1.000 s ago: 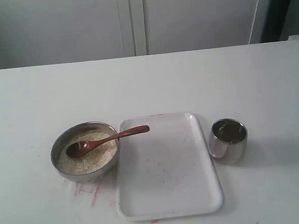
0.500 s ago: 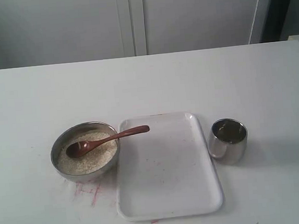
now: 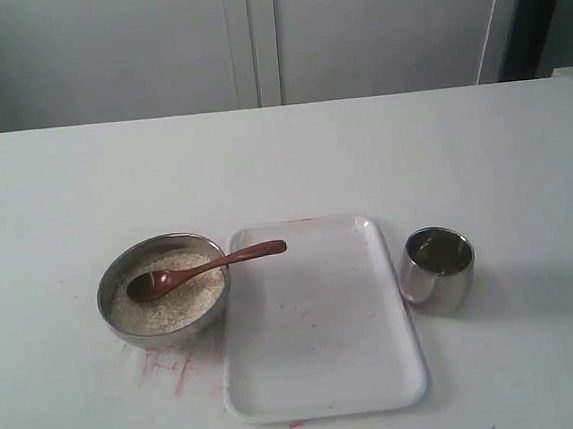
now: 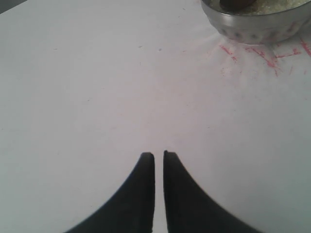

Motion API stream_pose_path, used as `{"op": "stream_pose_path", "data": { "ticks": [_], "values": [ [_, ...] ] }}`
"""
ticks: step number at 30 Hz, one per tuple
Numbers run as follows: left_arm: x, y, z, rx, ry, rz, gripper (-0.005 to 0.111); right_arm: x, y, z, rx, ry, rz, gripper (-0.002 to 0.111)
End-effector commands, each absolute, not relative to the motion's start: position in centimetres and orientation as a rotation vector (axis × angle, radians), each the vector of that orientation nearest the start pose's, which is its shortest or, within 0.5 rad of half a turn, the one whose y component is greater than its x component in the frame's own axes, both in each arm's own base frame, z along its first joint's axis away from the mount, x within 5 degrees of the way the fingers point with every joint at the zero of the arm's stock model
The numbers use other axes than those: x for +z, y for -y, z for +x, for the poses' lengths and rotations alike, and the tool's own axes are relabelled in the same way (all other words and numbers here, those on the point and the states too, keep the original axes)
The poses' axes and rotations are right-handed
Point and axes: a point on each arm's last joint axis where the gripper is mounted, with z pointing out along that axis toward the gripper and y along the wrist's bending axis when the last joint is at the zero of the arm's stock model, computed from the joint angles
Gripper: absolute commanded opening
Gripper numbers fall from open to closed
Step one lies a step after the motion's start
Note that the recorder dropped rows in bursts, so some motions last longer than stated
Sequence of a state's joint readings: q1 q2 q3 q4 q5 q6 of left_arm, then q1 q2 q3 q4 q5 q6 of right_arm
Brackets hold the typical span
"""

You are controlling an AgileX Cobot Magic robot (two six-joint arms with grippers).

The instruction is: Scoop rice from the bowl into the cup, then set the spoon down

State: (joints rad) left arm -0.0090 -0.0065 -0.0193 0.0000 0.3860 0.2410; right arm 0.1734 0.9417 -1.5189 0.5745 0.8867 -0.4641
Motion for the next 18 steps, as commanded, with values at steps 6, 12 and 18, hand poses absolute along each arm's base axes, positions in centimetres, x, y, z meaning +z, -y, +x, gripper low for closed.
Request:
{"op": "stream_pose_path", "data": {
  "ticks": [6, 12, 18],
  "values": [
    [17.8, 0.1, 5.1, 0.145, -1.896, 0.233, 0.014, 48.5, -9.8, 21.6, 0.572, -1.944, -0.67, 0.0],
    [17.8, 0.1, 5.1, 0.145, -1.896, 0.233, 0.014, 44.2, -12.7, 25.4, 0.549, -2.016, -0.979, 0.0],
    [17.8, 0.1, 5.1, 0.145, -1.896, 0.233, 0.014, 38.8, -18.1, 27.5, 0.515, -1.914, -1.484, 0.0]
  ]
}}
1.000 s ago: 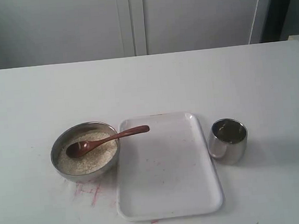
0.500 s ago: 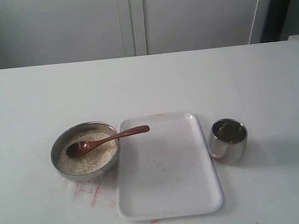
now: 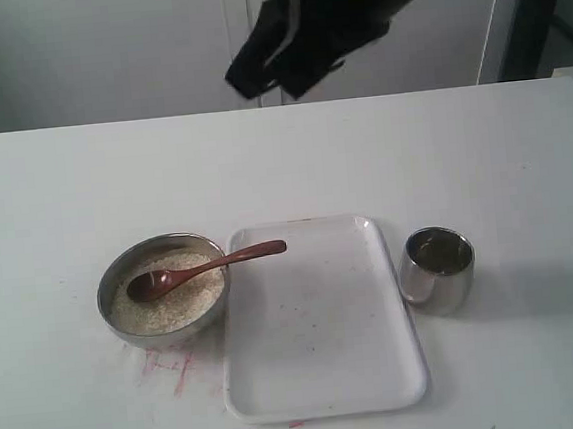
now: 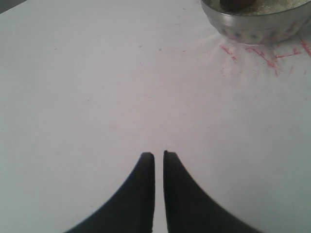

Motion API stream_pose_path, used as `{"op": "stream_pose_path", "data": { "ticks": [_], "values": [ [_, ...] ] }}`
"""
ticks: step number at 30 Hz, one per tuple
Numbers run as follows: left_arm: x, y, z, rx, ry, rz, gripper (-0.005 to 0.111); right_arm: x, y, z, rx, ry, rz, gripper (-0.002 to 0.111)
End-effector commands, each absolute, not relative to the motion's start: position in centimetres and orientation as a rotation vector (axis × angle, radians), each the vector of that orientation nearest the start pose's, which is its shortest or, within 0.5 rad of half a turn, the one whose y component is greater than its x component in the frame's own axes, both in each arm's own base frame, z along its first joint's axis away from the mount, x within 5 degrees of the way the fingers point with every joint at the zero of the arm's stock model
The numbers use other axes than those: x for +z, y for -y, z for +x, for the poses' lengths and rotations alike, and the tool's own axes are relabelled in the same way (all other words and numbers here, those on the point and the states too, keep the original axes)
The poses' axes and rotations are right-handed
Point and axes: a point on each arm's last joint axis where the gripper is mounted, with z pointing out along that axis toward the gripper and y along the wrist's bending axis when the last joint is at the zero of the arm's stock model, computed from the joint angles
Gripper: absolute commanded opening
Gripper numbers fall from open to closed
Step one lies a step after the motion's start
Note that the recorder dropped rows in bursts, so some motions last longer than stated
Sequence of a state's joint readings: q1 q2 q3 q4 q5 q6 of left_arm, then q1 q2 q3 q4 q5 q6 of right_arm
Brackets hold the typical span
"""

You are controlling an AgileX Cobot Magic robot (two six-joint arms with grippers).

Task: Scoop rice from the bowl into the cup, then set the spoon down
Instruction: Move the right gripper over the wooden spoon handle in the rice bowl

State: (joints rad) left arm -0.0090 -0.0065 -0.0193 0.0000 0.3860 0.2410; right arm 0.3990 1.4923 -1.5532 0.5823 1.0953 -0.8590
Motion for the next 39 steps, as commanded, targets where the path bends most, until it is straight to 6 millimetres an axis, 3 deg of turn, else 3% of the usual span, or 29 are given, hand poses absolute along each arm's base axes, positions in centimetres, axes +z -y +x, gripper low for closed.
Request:
{"op": "stream_pose_path", "data": {
  "ticks": [1, 7, 12, 26, 34, 39],
  "values": [
    [17.8, 0.1, 5.1, 0.145, -1.896, 0.233, 0.014, 37.4, -19.2, 27.9, 0.481, -1.891, -1.595, 0.0],
    [17.8, 0.1, 5.1, 0.145, -1.896, 0.233, 0.014, 31.5, -22.5, 30.0, 0.134, -1.81, -1.957, 0.0],
    [17.8, 0.1, 5.1, 0.145, -1.896, 0.233, 0.014, 29.0, -23.9, 32.2, -0.157, -1.601, -2.079, 0.0],
    [17.8, 0.1, 5.1, 0.145, -1.896, 0.233, 0.014, 23.7, -25.4, 35.6, -0.317, -1.525, -2.108, 0.0],
    [17.8, 0.1, 5.1, 0.145, -1.896, 0.233, 0.014, 22.3, -24.9, 35.4, -0.266, -1.629, -2.176, 0.0],
    [17.8, 0.1, 5.1, 0.145, -1.896, 0.233, 0.014, 22.9, -23.7, 36.2, -0.198, -1.768, -2.095, 0.0]
  ]
}}
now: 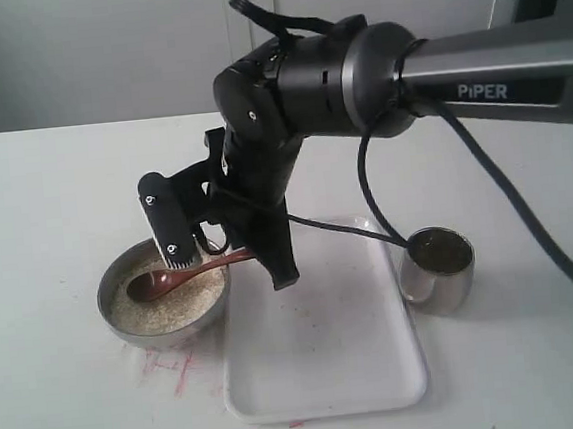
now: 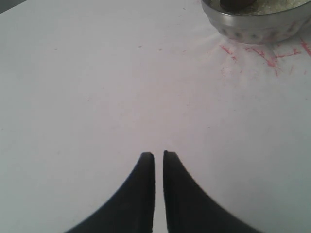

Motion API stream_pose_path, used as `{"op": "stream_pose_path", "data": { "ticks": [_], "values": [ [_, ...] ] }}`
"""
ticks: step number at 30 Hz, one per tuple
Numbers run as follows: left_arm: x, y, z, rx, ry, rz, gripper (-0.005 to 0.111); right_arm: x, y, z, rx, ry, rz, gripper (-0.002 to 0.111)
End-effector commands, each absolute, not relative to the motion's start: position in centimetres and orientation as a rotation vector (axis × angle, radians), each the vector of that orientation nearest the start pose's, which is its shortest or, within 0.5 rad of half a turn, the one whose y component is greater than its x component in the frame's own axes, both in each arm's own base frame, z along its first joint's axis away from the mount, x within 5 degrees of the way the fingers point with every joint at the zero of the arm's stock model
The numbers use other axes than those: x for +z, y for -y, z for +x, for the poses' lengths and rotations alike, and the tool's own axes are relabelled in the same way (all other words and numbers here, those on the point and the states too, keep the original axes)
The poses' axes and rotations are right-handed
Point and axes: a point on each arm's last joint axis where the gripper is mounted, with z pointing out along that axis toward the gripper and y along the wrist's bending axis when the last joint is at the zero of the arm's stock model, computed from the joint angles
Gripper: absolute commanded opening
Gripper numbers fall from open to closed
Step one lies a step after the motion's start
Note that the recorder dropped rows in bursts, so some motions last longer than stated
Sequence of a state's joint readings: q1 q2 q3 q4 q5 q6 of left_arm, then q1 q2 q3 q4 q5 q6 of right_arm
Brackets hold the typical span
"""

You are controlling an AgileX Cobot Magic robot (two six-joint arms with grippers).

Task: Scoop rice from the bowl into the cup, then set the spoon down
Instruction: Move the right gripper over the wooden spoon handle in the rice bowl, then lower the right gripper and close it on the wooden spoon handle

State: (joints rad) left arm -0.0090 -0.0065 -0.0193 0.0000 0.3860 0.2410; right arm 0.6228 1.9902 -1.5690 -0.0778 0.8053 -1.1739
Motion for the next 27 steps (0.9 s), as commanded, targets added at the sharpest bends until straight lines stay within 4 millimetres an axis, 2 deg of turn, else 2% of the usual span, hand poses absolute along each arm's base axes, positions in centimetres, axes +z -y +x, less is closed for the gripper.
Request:
{"op": "stream_pose_path", "data": {
  "ticks": [1, 5, 9, 11, 12, 17, 18, 19, 21, 22, 23, 24, 26, 27],
  "values": [
    [17.8, 0.1, 5.1, 0.145, -1.896, 0.233, 0.014, 23.3, -23.4, 36.4, -0.16, -1.801, -2.065, 0.0],
    [17.8, 0.1, 5.1, 0.145, -1.896, 0.233, 0.014, 25.2, -22.0, 37.8, 0.094, -1.945, -1.895, 0.0],
    [17.8, 0.1, 5.1, 0.145, -1.896, 0.233, 0.014, 27.6, -22.2, 38.4, 0.128, -1.948, -1.831, 0.0],
    [17.8, 0.1, 5.1, 0.145, -1.896, 0.233, 0.014, 27.4, -22.7, 38.3, 0.178, -1.991, -1.831, 0.0],
    [17.8, 0.1, 5.1, 0.145, -1.896, 0.233, 0.014, 26.5, -22.7, 38.3, 0.207, -2.029, -1.862, 0.0],
    [17.8, 0.1, 5.1, 0.145, -1.896, 0.233, 0.014, 24.9, -23.2, 38.3, 0.299, -2.08, -1.883, 0.0],
    [17.8, 0.1, 5.1, 0.145, -1.896, 0.233, 0.014, 24.9, -23.2, 38.2, 0.316, -2.08, -1.876, 0.002],
    [17.8, 0.1, 5.1, 0.145, -1.896, 0.233, 0.014, 24.9, -23.3, 38.1, 0.324, -2.079, -1.884, 0.009],
    [17.8, 0.1, 5.1, 0.145, -1.896, 0.233, 0.014, 24.8, -23.4, 38.0, 0.323, -2.08, -1.897, 0.028],
    [17.8, 0.1, 5.1, 0.145, -1.896, 0.233, 0.014, 24.8, -23.4, 38.0, 0.321, -2.073, -1.901, 0.043],
    [17.8, 0.1, 5.1, 0.145, -1.896, 0.233, 0.014, 24.8, -23.5, 38.0, 0.318, -2.058, -1.916, 0.049],
    [17.8, 0.1, 5.1, 0.145, -1.896, 0.233, 0.014, 24.8, -23.7, 37.7, 0.306, -1.977, -2.005, 0.052],
    [17.8, 0.1, 5.1, 0.145, -1.896, 0.233, 0.014, 24.8, -24.3, 37.2, 0.288, -1.842, -2.134, 0.05],
    [17.8, 0.1, 5.1, 0.145, -1.896, 0.233, 0.014, 24.8, -24.5, 37.1, 0.279, -1.835, -2.134, 0.049]
  ]
}}
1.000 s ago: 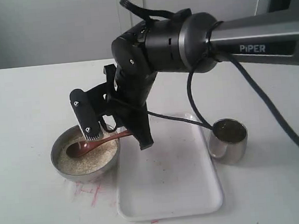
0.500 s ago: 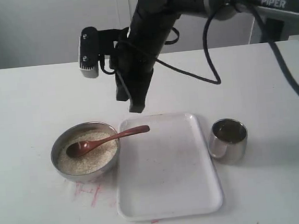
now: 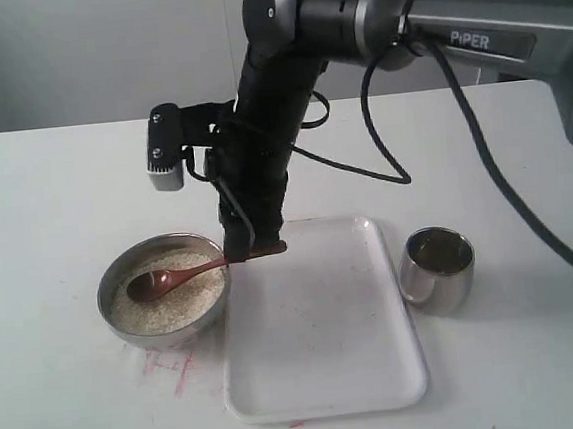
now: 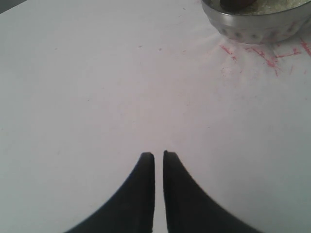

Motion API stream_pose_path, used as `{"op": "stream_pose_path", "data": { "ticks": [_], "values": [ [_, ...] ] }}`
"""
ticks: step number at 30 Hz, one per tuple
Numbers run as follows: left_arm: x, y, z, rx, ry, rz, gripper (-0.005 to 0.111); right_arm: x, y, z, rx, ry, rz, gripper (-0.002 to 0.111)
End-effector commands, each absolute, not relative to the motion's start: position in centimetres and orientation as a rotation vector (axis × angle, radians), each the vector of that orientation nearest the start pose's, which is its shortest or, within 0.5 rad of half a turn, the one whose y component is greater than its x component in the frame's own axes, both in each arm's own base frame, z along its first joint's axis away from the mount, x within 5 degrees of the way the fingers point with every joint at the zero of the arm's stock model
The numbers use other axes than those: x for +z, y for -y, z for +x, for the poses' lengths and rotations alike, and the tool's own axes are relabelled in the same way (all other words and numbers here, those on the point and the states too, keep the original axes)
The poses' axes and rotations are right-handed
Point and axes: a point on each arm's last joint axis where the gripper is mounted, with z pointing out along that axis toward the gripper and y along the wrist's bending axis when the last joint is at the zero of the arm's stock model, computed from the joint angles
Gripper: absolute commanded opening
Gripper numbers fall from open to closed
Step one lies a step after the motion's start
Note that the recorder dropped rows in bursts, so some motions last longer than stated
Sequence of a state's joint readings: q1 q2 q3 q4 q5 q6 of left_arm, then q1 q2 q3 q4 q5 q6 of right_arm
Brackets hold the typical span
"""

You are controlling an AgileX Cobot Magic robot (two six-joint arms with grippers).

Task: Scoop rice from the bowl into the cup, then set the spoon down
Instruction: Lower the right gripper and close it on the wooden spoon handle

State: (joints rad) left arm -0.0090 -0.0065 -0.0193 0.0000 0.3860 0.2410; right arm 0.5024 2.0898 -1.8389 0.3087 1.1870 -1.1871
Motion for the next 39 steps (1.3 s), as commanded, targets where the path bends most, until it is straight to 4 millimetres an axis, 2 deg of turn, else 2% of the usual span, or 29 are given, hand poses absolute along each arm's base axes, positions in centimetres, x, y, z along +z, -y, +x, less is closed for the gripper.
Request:
{"op": "stream_pose_path", "data": {
  "ticks": [1, 3, 6, 8, 20, 27, 39],
  "values": [
    [17.8, 0.1, 5.1, 0.145, -1.896, 0.233, 0.014, 24.7, -24.8, 37.2, 0.215, -1.837, -2.135, 0.048],
    [17.8, 0.1, 5.1, 0.145, -1.896, 0.233, 0.014, 24.3, -25.1, 37.0, 0.118, -1.812, -2.2, 0.048],
    [17.8, 0.1, 5.1, 0.145, -1.896, 0.233, 0.014, 23.4, -25.2, 37.5, 0.092, -1.918, -2.12, 0.048],
    [17.8, 0.1, 5.1, 0.145, -1.896, 0.233, 0.014, 22.7, -24.9, 37.9, 0.032, -1.936, -2.134, 0.048],
    [17.8, 0.1, 5.1, 0.145, -1.896, 0.233, 0.014, 20.4, -25.2, 38.5, 0.029, -1.976, -2.144, 0.048],
    [17.8, 0.1, 5.1, 0.145, -1.896, 0.233, 0.014, 20.4, -25.3, 38.7, 0.022, -1.967, -2.13, 0.048],
    [17.8, 0.1, 5.1, 0.145, -1.896, 0.233, 0.014, 20.4, -25.3, 38.7, 0.026, -1.991, -2.109, 0.042]
  ]
}}
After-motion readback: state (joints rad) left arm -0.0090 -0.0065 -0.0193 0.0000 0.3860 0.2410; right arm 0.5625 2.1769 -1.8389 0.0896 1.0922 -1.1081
